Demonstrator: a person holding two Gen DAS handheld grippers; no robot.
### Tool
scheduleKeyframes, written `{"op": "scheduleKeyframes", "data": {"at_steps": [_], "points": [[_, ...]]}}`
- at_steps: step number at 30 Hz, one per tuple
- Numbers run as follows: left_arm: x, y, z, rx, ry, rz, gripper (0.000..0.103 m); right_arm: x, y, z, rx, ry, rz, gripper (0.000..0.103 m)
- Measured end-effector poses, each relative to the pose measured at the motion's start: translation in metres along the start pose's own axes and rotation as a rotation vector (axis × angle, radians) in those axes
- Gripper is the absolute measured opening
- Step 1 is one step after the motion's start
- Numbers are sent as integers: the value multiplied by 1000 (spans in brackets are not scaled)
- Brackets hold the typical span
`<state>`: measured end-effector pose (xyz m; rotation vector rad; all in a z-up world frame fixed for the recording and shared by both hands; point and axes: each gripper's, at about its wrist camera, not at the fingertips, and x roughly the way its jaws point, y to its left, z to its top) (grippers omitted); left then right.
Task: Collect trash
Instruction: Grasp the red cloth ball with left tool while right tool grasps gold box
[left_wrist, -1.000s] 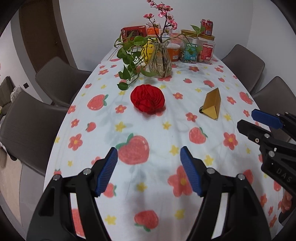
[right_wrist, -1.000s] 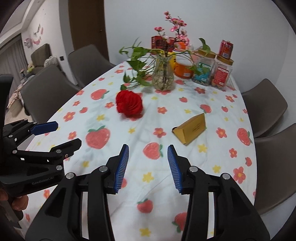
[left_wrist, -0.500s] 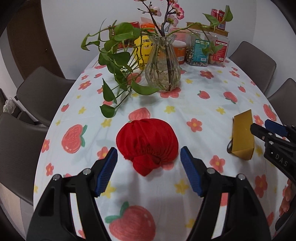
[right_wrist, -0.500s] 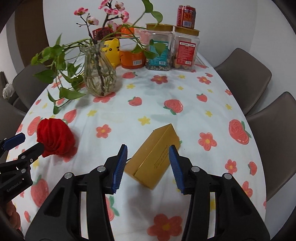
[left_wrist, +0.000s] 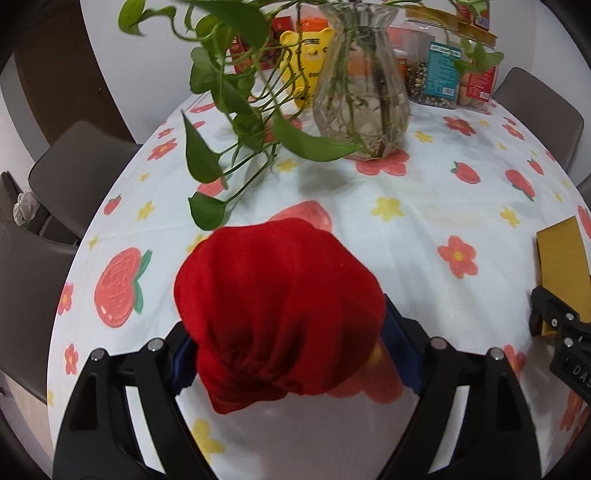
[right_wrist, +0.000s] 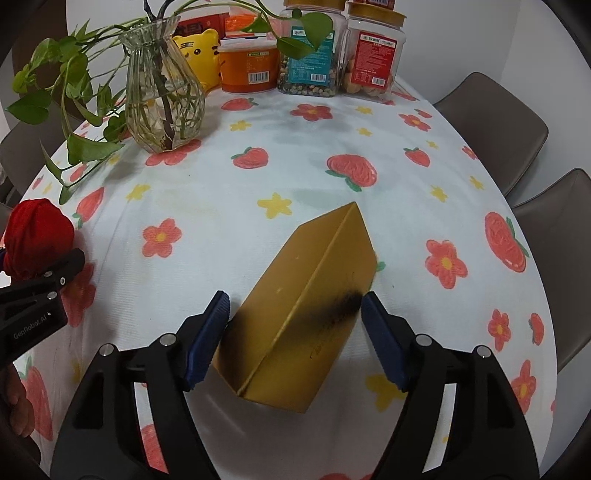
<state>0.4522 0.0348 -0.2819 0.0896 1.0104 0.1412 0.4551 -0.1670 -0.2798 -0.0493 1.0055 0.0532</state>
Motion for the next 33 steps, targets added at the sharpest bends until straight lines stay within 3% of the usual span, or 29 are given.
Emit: {"op": "scheduleKeyframes", "data": {"at_steps": [4,10,12,15,21,33], "points": [[4,4,0,-5,8,-8,84,4,-1,0,16,7,27,70],[2,-4,1,5,-8,-28,83,1,22,1,-36,4,98,60],[-2,-2,-2,-3,-18,-23,68,-2,29,-1,-52,3,123,59],[-7,7,-3,-24,-12,-46,55,-8,36,-4,-68,-4,141,57],[-21,19,-6,-50,-4,-81,40,-22,40,-10,-81,-11,155,57],[-84,-4,-32,13,-40,-116,37,-74,41,-24,-127,-45,170,57]]}}
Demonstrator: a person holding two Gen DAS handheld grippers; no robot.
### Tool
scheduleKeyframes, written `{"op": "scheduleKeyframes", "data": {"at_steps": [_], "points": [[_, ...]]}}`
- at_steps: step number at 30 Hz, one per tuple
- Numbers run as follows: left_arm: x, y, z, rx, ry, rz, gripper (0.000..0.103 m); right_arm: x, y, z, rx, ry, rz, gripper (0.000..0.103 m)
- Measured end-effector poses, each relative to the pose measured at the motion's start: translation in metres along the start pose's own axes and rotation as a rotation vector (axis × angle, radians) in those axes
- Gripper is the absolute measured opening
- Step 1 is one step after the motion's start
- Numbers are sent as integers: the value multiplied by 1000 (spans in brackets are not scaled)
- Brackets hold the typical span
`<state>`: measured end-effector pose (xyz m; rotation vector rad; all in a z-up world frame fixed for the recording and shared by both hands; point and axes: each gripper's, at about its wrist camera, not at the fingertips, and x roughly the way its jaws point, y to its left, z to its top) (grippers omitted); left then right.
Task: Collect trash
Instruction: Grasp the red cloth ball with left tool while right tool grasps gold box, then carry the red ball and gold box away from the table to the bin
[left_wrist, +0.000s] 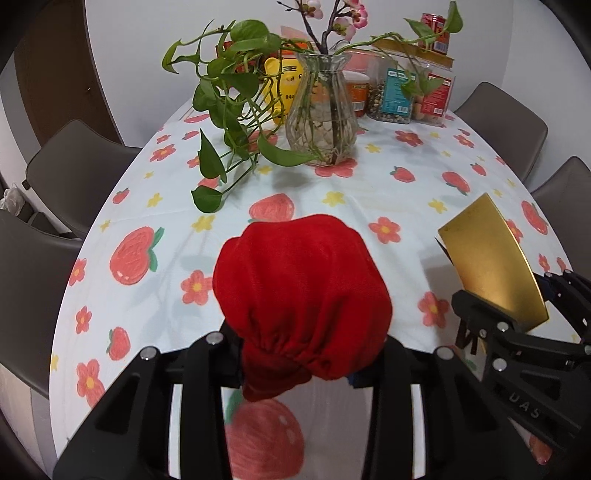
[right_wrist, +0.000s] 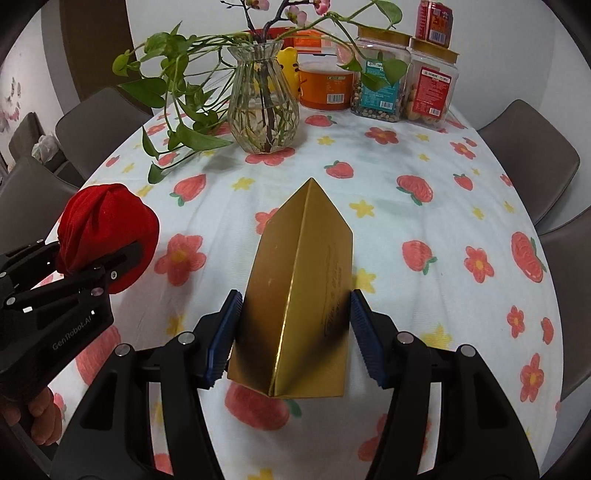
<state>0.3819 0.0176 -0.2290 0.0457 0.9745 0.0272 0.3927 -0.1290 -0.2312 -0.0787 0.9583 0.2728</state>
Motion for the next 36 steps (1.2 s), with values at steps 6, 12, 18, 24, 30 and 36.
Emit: {"op": "scheduleKeyframes", "data": {"at_steps": [6,12,18,24,30,36], "points": [[-46,0,-25,-16,9,4,37,-44,8,-15,-33,-23,15,57],[-102,5,-62,-45,9,35,37,-100,27,-41,-95,-54,57,57],[-161,11,-107,-93,1,76,37,-156,51,-76,-180,-81,114,57],[-210,23,-155,-176,-10,110,37,-200,83,-113,-292,-93,189,57],[-248,40,-213,-276,12,137,37,-229,125,-153,-414,-76,270,57],[-264,54,-270,-338,71,118,37,-244,166,-191,-485,-29,314,57]]}}
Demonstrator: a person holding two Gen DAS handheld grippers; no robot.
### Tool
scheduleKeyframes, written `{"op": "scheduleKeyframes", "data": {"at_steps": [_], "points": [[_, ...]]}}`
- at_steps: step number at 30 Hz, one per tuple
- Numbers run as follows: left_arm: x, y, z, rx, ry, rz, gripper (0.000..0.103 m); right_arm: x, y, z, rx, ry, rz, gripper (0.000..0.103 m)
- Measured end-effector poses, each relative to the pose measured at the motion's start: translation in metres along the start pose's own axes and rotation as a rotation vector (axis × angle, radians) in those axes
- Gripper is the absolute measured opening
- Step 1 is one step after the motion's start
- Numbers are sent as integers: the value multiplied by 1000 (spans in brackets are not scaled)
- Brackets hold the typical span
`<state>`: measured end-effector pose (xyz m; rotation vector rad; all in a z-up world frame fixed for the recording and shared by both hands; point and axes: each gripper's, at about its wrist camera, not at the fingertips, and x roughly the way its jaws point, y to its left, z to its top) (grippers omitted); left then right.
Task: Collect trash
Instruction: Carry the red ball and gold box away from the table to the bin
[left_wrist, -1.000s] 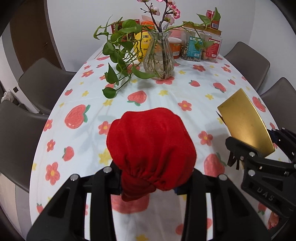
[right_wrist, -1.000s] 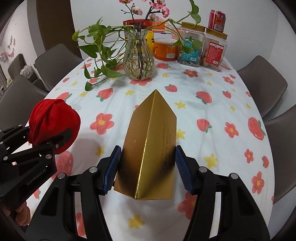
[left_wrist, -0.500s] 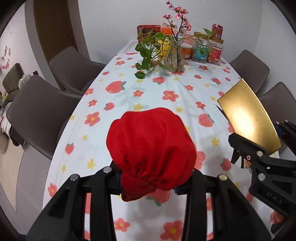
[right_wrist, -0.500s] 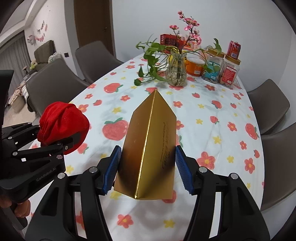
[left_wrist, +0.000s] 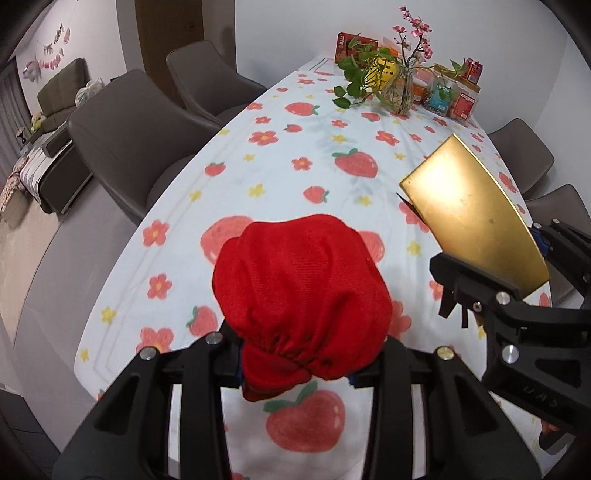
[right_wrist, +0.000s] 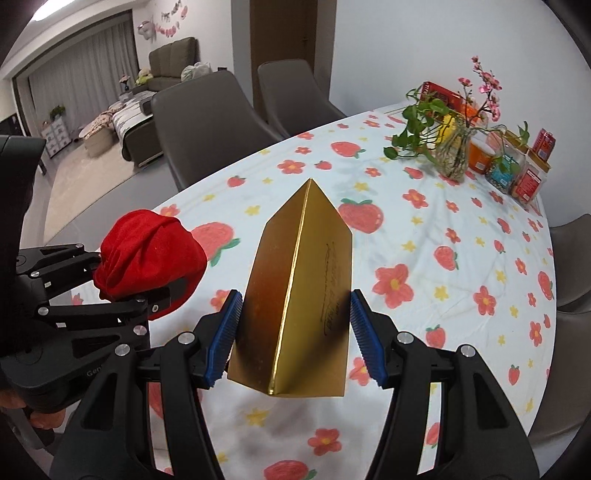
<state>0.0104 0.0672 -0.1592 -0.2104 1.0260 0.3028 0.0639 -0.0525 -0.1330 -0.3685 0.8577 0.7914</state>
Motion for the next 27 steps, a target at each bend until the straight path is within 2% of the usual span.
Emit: {"op": "scheduleKeyframes", "data": {"at_steps": [6,12,18,22,27], "points": [[-11,38,-27,-2,13,-42,37,2,47,-6,1,26,-6,57],[-19,92,-54,68,57,-100,38,3,111,-11,63,45,-51,57],[-29,153,-80,105,74,-116,38,11,179,-12,92,58,-69,57],[-35,200,-95,55,80,-92,38,19,227,-6,44,68,-39,57],[-42,259,-114,-55,83,-27,38,35,283,4,-55,78,34,57]]}}
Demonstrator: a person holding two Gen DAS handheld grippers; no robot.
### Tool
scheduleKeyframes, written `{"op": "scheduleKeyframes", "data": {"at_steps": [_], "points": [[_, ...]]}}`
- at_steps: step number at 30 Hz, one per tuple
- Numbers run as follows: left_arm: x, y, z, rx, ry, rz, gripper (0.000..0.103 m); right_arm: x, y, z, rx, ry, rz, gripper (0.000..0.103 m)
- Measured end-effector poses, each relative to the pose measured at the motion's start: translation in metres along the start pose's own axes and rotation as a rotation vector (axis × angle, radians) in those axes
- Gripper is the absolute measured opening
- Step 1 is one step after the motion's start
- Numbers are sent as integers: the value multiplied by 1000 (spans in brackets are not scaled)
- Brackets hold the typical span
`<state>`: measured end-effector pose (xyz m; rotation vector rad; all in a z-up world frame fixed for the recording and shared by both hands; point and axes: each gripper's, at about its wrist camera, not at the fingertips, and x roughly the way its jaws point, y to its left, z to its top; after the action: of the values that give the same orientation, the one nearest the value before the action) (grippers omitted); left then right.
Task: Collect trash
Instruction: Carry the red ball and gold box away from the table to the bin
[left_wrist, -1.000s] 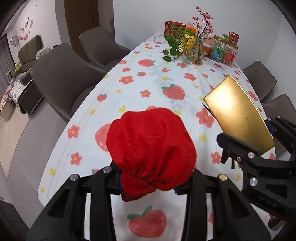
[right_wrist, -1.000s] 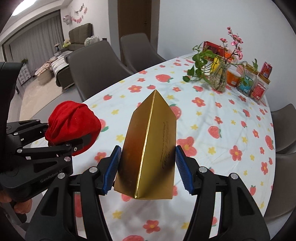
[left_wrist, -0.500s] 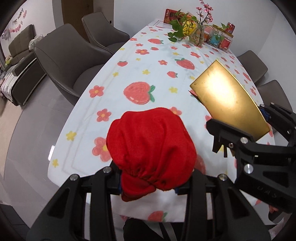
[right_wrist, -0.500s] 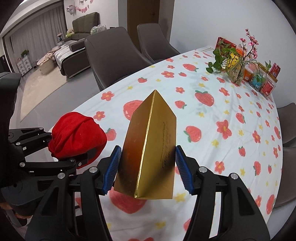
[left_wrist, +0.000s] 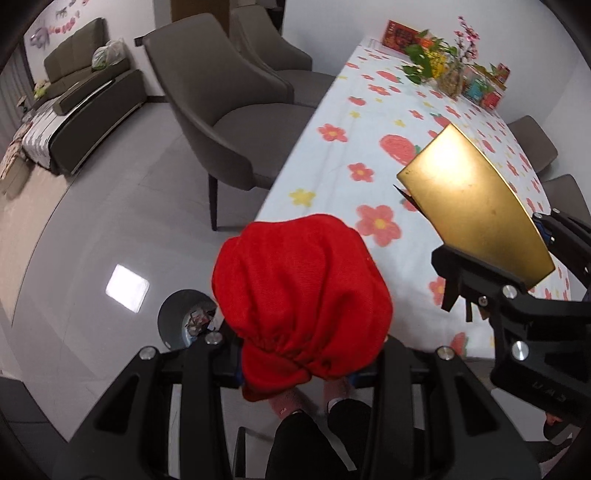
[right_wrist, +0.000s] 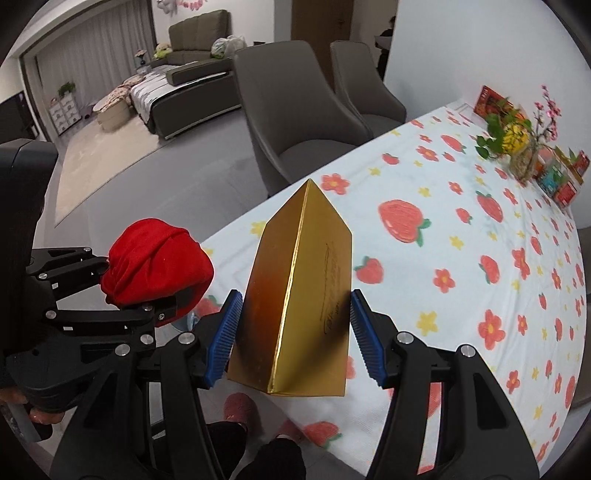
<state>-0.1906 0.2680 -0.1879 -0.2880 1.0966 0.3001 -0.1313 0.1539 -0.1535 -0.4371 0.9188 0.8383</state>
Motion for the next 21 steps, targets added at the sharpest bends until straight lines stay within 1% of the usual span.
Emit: {"op": "scheduleKeyframes", "data": {"at_steps": [8,13,17,21], "points": [[2,89,-34,-219,15,127,38,47,84,21,-190,30,155,57],[10,130,-57,-344,34,195,38,82,130,26,-305,44,234,57],[27,160,-77,-435,61,246,38,114,161,27,-381,59,277,57],[50,186,-99,-508,99,286,38,149,190,22,-426,88,309,57]]}}
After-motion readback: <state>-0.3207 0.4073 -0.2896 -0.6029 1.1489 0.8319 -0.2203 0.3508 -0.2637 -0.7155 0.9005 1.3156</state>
